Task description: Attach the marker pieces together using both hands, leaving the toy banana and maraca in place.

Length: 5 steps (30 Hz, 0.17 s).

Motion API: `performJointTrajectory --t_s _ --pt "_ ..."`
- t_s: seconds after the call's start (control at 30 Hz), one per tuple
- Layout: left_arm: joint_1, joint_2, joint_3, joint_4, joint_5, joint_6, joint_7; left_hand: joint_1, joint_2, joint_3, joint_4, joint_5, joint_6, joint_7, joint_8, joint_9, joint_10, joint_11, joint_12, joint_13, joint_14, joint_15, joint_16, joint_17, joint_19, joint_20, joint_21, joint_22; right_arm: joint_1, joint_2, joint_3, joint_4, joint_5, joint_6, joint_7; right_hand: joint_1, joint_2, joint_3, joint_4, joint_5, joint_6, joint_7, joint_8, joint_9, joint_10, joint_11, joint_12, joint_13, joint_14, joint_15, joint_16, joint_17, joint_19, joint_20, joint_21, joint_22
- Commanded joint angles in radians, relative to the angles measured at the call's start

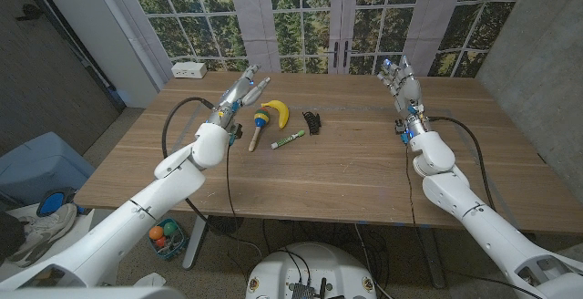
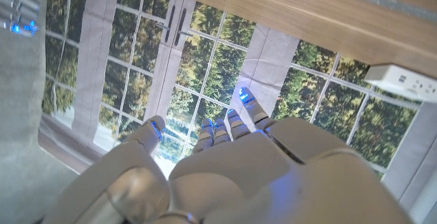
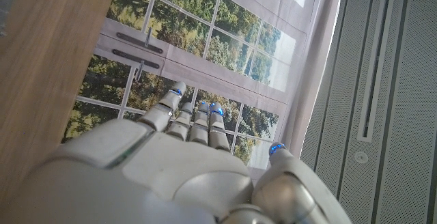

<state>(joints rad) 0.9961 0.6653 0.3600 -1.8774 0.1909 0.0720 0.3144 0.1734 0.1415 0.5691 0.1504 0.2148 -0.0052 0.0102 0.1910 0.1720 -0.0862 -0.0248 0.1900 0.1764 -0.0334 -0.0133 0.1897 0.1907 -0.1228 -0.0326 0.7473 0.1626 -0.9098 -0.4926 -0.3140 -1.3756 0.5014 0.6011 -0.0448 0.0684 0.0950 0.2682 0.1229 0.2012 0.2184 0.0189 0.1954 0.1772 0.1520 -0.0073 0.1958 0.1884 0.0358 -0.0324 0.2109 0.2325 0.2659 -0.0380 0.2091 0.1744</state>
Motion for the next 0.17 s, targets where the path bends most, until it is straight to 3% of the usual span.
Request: performJointTrajectory --t_s 0.03,0.17 --pt "0.077 -0.04 -0.09 0.086 -0.359 -0.311 -0.011 -0.021 0.027 0.005 0.008 0.007 0.037 0.003 0.009 0.0 0.024 0.005 0.012 -0.002 0.008 -0.012 0.009 -0.003 0.003 -0.026 -0.014 0.001 -0.006 0.011 0.037 0.049 0.012 0.075 -0.016 -0.001 0.056 0.007 0.003 0.007 0.018 -0.001 0.001 0.0 0.015 0.005 0.005 0.001 0.004 -0.034 0.001 -0.001 0.011 -0.028 -0.003 0.003" --pt "0.093 -0.095 -0.103 0.136 -0.519 -0.417 -0.062 -0.033 0.026 0.01 0.003 0.009 0.053 -0.001 0.007 -0.001 0.043 0.0 0.015 -0.002 0.029 -0.023 0.014 -0.007 0.024 -0.04 -0.019 0.001 -0.015 0.018 0.052 0.059 0.024 0.094 -0.025 -0.002 0.056 0.009 0.004 0.008 0.026 -0.001 0.003 0.0 0.02 0.005 0.006 0.001 0.01 -0.036 0.002 -0.002 0.009 -0.031 -0.004 0.003"
